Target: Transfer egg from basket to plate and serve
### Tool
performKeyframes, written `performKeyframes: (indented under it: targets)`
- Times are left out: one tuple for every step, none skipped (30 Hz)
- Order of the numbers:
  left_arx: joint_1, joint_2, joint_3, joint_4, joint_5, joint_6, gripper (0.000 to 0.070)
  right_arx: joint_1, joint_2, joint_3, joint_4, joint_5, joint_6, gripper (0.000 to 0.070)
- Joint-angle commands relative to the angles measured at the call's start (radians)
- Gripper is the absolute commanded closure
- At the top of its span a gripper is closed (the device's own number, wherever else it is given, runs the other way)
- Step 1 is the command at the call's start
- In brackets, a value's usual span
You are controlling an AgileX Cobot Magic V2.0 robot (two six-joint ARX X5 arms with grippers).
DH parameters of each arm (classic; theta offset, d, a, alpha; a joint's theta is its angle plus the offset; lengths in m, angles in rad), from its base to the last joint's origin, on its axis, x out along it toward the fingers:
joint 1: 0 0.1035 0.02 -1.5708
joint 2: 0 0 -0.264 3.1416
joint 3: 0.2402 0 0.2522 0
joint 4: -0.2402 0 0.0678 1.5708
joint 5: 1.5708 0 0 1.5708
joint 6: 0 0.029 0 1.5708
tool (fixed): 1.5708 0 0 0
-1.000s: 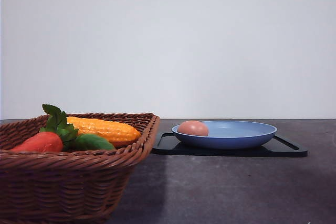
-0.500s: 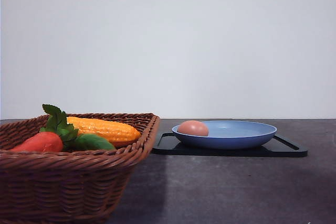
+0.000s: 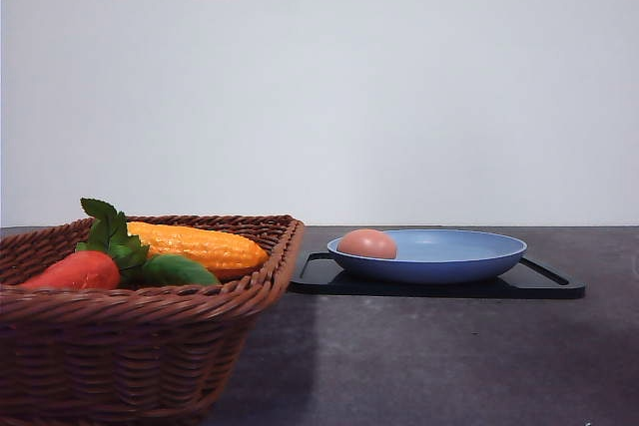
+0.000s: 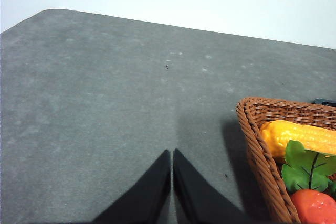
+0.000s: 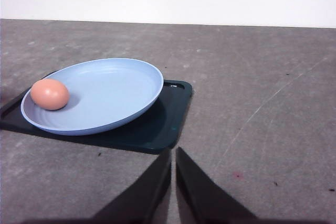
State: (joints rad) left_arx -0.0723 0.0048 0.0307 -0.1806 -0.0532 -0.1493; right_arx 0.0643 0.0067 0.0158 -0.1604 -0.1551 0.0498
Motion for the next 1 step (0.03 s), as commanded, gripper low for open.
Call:
performKeyframes:
  targets:
    - [0.000,-0.002,-0.026,-0.006,-0.002,-0.005,0.0700,0.000,-0.003,-0.007,0.002,-0.002,0.010,0.0700]
